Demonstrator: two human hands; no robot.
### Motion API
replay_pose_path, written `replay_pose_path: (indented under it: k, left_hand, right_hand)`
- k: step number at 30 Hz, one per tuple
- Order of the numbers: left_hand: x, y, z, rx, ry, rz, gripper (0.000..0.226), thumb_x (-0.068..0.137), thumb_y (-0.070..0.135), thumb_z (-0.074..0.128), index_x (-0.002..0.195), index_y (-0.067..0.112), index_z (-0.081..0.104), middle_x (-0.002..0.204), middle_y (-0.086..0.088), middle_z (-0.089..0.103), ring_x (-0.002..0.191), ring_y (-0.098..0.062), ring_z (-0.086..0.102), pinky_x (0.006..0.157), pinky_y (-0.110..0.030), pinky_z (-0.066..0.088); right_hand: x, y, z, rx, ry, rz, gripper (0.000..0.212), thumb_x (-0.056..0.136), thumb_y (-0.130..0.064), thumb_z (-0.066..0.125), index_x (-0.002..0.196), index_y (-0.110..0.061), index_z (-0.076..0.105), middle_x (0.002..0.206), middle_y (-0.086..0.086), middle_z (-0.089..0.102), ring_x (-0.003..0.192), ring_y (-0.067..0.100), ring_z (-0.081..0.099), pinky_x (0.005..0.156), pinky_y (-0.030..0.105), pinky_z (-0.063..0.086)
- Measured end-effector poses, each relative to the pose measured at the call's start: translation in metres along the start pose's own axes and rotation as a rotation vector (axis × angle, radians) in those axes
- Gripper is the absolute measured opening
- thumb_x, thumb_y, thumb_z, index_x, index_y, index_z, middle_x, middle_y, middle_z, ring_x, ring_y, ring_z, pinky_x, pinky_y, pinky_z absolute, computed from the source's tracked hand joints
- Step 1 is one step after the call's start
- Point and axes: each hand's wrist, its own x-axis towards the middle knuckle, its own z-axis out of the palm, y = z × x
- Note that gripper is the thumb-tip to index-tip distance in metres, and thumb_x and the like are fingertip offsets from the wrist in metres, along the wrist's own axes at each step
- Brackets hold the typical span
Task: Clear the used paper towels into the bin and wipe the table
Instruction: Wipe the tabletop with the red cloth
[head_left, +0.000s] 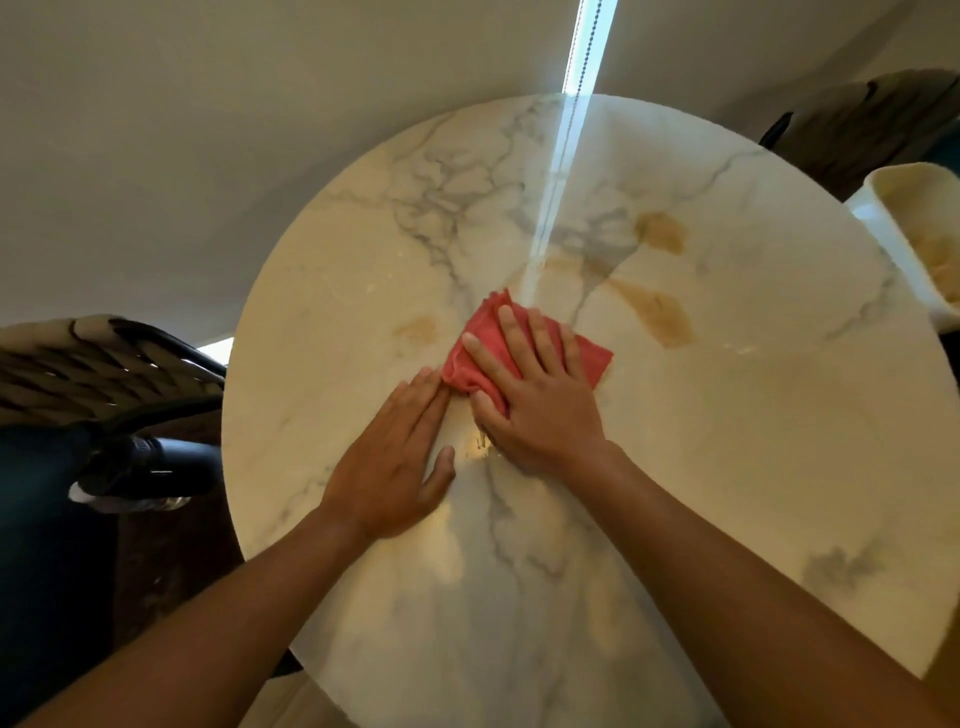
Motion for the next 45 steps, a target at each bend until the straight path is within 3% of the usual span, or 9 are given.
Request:
replay_pose_path:
  k: [9, 13, 18, 21, 25, 32, 36, 40, 45]
  left_hand:
    - [0.002, 0.002, 0.000, 0.083, -0.051, -0.029, 0.069, 0.099, 0.039, 0.035, 0.156, 0.003, 0.022, 0.165, -0.012, 0.018, 0.154, -0.020, 0.011, 0.125, -0.038, 0.015]
    - [0.002, 0.004, 0.001, 0.088, -0.040, -0.035, 0.068, 0.099, 0.037, 0.036, 0.156, 0.002, 0.023, 0.164, -0.013, 0.020, 0.154, -0.022, 0.012, 0.124, -0.041, 0.019]
    - [0.001, 0.004, 0.001, 0.088, -0.004, -0.023, 0.066, 0.099, 0.034, 0.039, 0.153, 0.000, 0.028, 0.163, -0.014, 0.025, 0.153, -0.023, 0.018, 0.124, -0.039, 0.017]
    - [0.000, 0.004, 0.000, 0.067, 0.005, -0.035, 0.063, 0.099, 0.032, 0.037, 0.153, -0.001, 0.030, 0.162, -0.015, 0.026, 0.152, -0.024, 0.019, 0.124, -0.041, 0.018]
    - [-0.005, 0.002, -0.003, 0.019, 0.035, -0.106, 0.059, 0.100, 0.026, 0.034, 0.152, -0.001, 0.032, 0.162, -0.015, 0.027, 0.152, -0.024, 0.021, 0.124, -0.041, 0.017]
    - [-0.035, -0.021, -0.017, 0.036, 0.009, -0.185, 0.061, 0.101, 0.032, 0.028, 0.156, 0.005, 0.026, 0.164, -0.010, 0.021, 0.153, -0.019, 0.014, 0.124, -0.028, 0.004]
    - [-0.042, -0.037, -0.024, 0.064, -0.023, -0.172, 0.061, 0.103, 0.034, 0.029, 0.156, 0.006, 0.023, 0.165, -0.009, 0.019, 0.153, -0.018, 0.013, 0.125, -0.030, 0.005]
    - [-0.046, -0.046, -0.022, 0.053, -0.041, -0.191, 0.063, 0.103, 0.038, 0.026, 0.158, 0.008, 0.019, 0.167, -0.006, 0.014, 0.154, -0.015, 0.008, 0.126, -0.035, 0.009]
    - [-0.044, -0.048, -0.021, 0.008, -0.027, -0.216, 0.065, 0.102, 0.038, 0.026, 0.158, 0.008, 0.016, 0.167, -0.005, 0.011, 0.154, -0.013, 0.004, 0.126, -0.034, 0.006]
  right_hand:
    - [-0.073, 0.080, -0.016, -0.100, -0.064, -0.429, 0.068, 0.098, -0.059, 0.042, 0.158, -0.039, 0.019, 0.169, 0.003, 0.008, 0.156, 0.027, 0.002, 0.122, 0.055, 0.015]
    - [-0.036, 0.108, -0.024, -0.077, -0.046, -0.179, 0.065, 0.096, -0.058, 0.034, 0.157, -0.041, 0.021, 0.169, 0.000, 0.009, 0.156, 0.025, 0.005, 0.122, 0.054, 0.015]
    - [0.021, 0.058, -0.015, 0.006, -0.050, 0.172, 0.062, 0.098, -0.060, 0.021, 0.157, -0.047, 0.008, 0.169, 0.000, -0.004, 0.155, 0.026, -0.006, 0.123, 0.051, -0.004]
    - [0.021, 0.028, -0.012, 0.031, -0.062, 0.128, 0.061, 0.099, -0.059, 0.018, 0.158, -0.046, 0.006, 0.169, 0.002, -0.006, 0.155, 0.027, -0.011, 0.123, 0.054, -0.006]
    - [-0.015, 0.001, -0.003, 0.009, -0.016, -0.092, 0.060, 0.101, -0.055, 0.027, 0.158, -0.042, 0.018, 0.169, 0.004, 0.003, 0.155, 0.029, -0.002, 0.122, 0.057, 0.005]
    - [-0.089, -0.007, 0.001, 0.010, -0.059, -0.340, 0.055, 0.104, -0.050, 0.028, 0.158, -0.041, 0.019, 0.169, 0.002, 0.008, 0.156, 0.029, 0.000, 0.121, 0.059, 0.011]
    - [-0.116, -0.011, -0.003, 0.123, -0.094, -0.243, 0.052, 0.106, -0.047, 0.019, 0.157, -0.043, 0.020, 0.169, -0.003, 0.007, 0.156, 0.026, -0.003, 0.121, 0.059, 0.013]
    - [-0.118, -0.058, -0.004, 0.114, -0.123, -0.036, 0.051, 0.103, -0.061, 0.004, 0.154, -0.055, 0.008, 0.169, 0.002, -0.007, 0.154, 0.032, -0.015, 0.120, 0.063, 0.000]
    - [-0.109, -0.097, 0.009, 0.025, -0.043, 0.078, 0.065, 0.100, -0.069, 0.025, 0.159, -0.041, 0.015, 0.168, 0.014, 0.003, 0.153, 0.042, -0.001, 0.117, 0.068, 0.008]
